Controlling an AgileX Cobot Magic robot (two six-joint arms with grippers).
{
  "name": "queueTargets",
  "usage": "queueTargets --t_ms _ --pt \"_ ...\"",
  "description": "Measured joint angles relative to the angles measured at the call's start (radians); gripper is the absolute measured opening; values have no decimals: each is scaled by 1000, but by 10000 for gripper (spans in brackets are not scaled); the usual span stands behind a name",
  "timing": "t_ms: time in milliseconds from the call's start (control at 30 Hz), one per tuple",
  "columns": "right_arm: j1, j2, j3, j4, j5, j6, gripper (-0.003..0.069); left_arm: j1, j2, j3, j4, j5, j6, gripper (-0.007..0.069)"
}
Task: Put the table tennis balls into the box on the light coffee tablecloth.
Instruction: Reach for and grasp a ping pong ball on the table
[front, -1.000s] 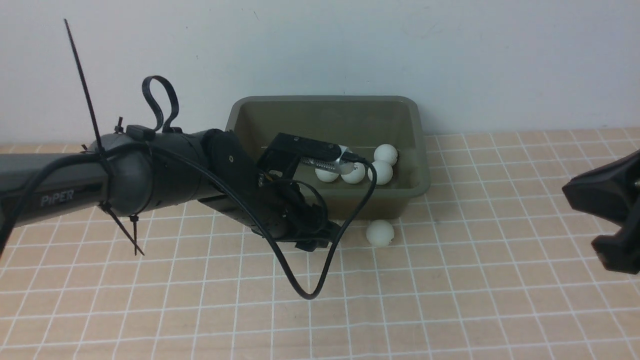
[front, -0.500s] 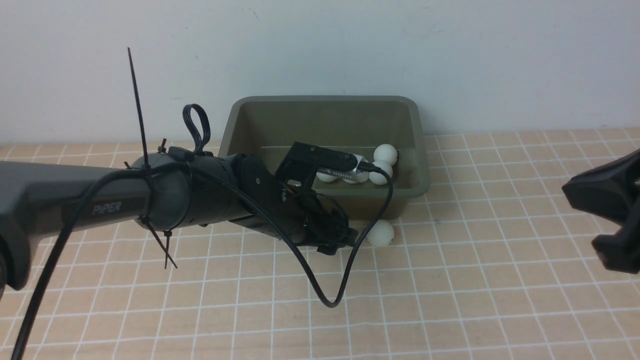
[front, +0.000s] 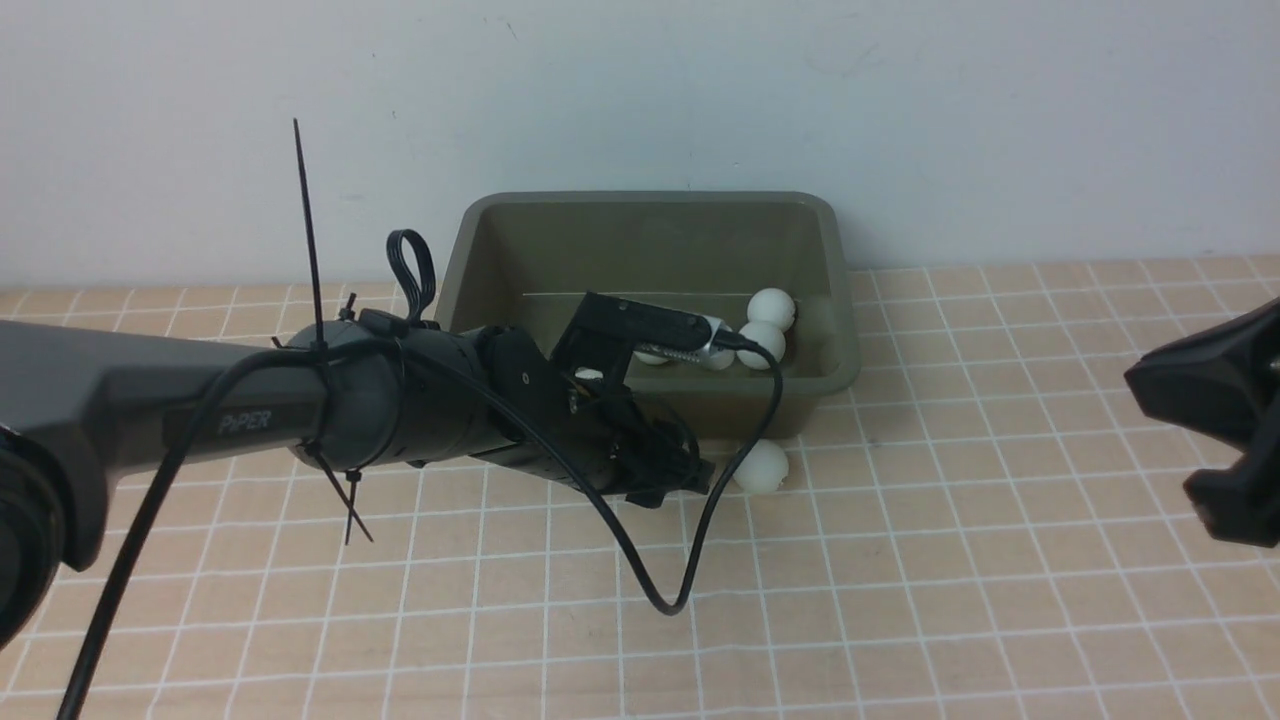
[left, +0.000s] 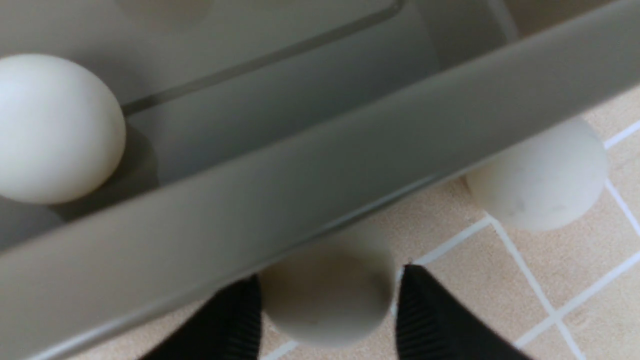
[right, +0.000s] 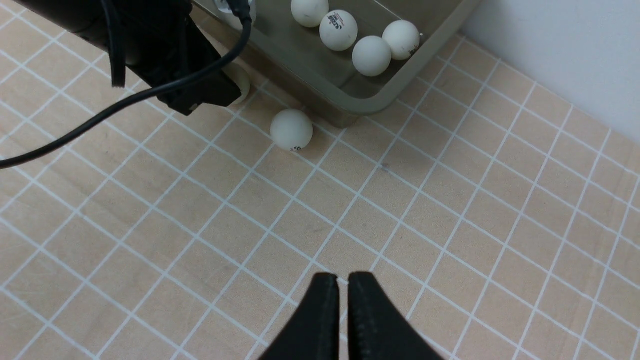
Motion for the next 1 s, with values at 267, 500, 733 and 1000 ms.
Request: queueTargets --t_ms 267,500,733,1000 --pt "0 0 0 -7 0 0 22 0 -9 0 0 54 22 239" --pt "0 0 0 -19 -8 0 22 -1 -16 -1 0 145 57 -43" --pt "0 0 0 -23 -22 0 22 -1 -41 -1 2 175 64 -69" --pt "0 0 0 -34 -22 0 22 -1 -41 -1 0 246 68 -56"
